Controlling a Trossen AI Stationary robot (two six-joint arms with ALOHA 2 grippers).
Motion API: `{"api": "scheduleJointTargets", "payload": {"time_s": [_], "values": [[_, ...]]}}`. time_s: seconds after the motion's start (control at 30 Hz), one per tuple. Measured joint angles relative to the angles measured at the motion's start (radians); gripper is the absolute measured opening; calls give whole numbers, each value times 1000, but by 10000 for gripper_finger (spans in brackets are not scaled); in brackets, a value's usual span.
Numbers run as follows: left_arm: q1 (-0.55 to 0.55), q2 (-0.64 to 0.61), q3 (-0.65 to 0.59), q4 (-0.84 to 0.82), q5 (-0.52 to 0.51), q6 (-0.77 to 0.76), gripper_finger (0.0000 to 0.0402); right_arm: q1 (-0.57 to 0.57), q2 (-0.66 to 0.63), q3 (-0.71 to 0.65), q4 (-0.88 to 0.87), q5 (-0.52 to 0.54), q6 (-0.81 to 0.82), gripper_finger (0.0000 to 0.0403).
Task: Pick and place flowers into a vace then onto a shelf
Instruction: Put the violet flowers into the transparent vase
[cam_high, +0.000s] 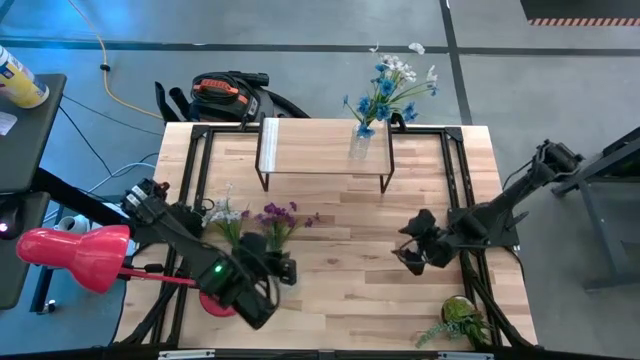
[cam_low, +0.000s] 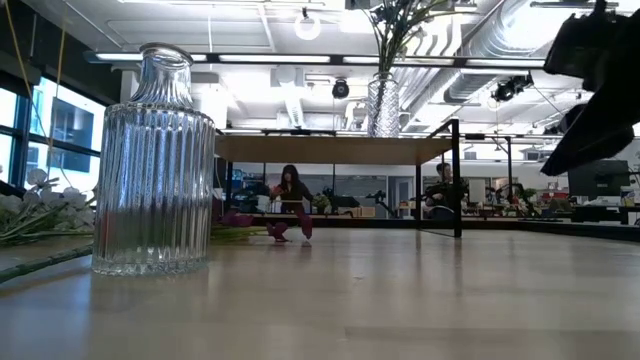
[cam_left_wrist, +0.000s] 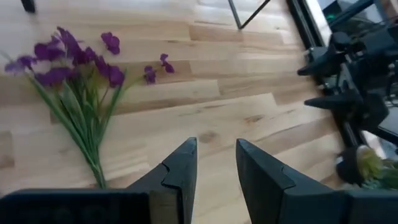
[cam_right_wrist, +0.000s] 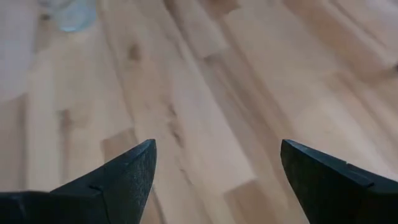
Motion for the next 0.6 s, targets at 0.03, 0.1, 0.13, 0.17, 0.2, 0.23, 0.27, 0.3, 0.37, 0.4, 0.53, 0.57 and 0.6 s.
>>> {"api": "scheduleJointTargets", "payload": {"time_s": [0.03, 0.1, 0.13, 0.17, 0.2, 0.23, 0.27, 0.3, 0.37, 0.4, 0.53, 0.57, 0.6], "values": [[-14, 0, 0, -8, -5, -19, 145, 8, 0, -2, 20, -1, -10, 332], [-39, 0, 0, -12, -5, -26, 145, 25, 0, -1, 65, 0, -62, 332], [-52, 0, 0, -4, -6, -20, 145, 33, 0, -1, 92, 0, -96, 332], [-66, 0, 0, 2, -8, -12, 145, 39, 0, -1, 120, -1, -127, 332], [-78, 0, 0, 7, -8, 2, 145, 44, 0, -1, 144, -4, -158, 332], [-91, 0, 0, 16, -7, 22, 145, 48, 0, -1, 163, -9, -189, 332], [-104, 0, 0, 29, -3, 43, 145, 48, 0, 0, 172, -11, -217, 332], [-117, 0, 0, 37, 11, 62, 145, 45, 0, 0, 174, -12, -236, 332], [-140, 0, 0, 45, 62, 85, 145, 33, 0, 0, 162, -9, -240, 332], [-148, 0, 1, 46, 98, 89, 145, 23, 0, 0, 157, -9, -237, 332], [-171, 1, 1, 39, 238, 95, 145, -37, 0, 0, 148, -8, -243, 332], [-172, 5, 2, 34, 255, 101, 145, -52, 0, 0, 146, -8, -243, 332], [-171, 10, 2, 26, 257, 107, 145, -67, 0, 0, 143, -12, -242, 332]]}}
